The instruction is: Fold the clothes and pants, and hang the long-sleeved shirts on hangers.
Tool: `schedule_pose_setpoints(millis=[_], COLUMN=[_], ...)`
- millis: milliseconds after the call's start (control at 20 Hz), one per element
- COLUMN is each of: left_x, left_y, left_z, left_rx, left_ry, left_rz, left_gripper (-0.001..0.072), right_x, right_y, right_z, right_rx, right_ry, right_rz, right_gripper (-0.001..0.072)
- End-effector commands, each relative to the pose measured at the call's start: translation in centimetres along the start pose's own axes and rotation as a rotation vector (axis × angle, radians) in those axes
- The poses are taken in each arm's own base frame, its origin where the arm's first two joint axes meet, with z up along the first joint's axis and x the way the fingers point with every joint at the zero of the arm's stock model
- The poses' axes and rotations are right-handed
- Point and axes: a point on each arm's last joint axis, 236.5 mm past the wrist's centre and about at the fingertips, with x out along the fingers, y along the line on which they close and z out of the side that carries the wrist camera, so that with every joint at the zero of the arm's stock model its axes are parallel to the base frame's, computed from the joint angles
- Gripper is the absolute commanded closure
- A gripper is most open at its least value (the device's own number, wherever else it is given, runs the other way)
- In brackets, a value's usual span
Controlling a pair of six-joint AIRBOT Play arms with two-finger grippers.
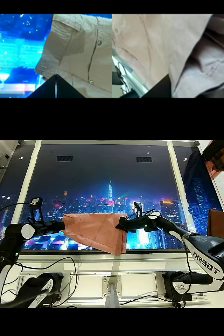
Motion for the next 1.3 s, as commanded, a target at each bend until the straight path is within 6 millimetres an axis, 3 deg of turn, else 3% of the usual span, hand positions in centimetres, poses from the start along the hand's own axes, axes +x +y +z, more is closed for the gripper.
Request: schedule_pose_setpoints(millis=[0, 100, 150, 200, 250, 400, 450, 700, 1250], left_x=[0.0, 0.0, 0.0, 0.0, 0.0, 0.0, 0.0, 0.0, 0.0], left_y=[0.0, 0.0, 0.0, 0.0, 0.0, 0.0, 0.0, 0.0, -0.4], left_z=[0.0, 0.0, 0.0, 0.0, 0.0, 0.0, 0.0, 0.0, 0.0], left_rx=[0.001, 0.001, 0.001, 0.001, 0.001, 0.001, 0.001, 0.001, -0.011], left_ry=[0.000, 0.000, 0.000, 0.000, 0.000, 0.000, 0.000, 0.000, 0.002], left_rz=[0.000, 0.000, 0.000, 0.000, 0.000, 0.000, 0.000, 0.000, -0.015], left_gripper=[0.0692, 0.0692, 0.0691, 0.0692, 0.0692, 0.0691, 0.0692, 0.0692, 0.0691], right_x=[-0.5, -1.1, -1.5, -2.0, -2.6, -4.8, -5.5, -7.8, -3.3], right_y=[-0.2, -0.7, -1.3, -2.0, -2.7, -3.5, -3.7, -6.0, -4.1], right_z=[1.3, 1.3, 1.1, 0.9, 0.7, 0.0, 0.0, 0.7, -0.4], right_rx=[-0.038, -0.093, -0.129, -0.163, -0.174, -0.120, -0.100, -0.053, 0.052], right_ry=[-0.037, -0.010, 0.015, 0.041, 0.068, 0.147, 0.161, 0.168, 0.192], right_rz=[-0.026, -0.053, -0.078, -0.105, -0.126, -0.100, -0.088, -0.106, -0.026], right_gripper=[0.0704, 0.0684, 0.0592, 0.0423, 0.0331, 0.0324, 0.0249, 0.0182, 0.0161])
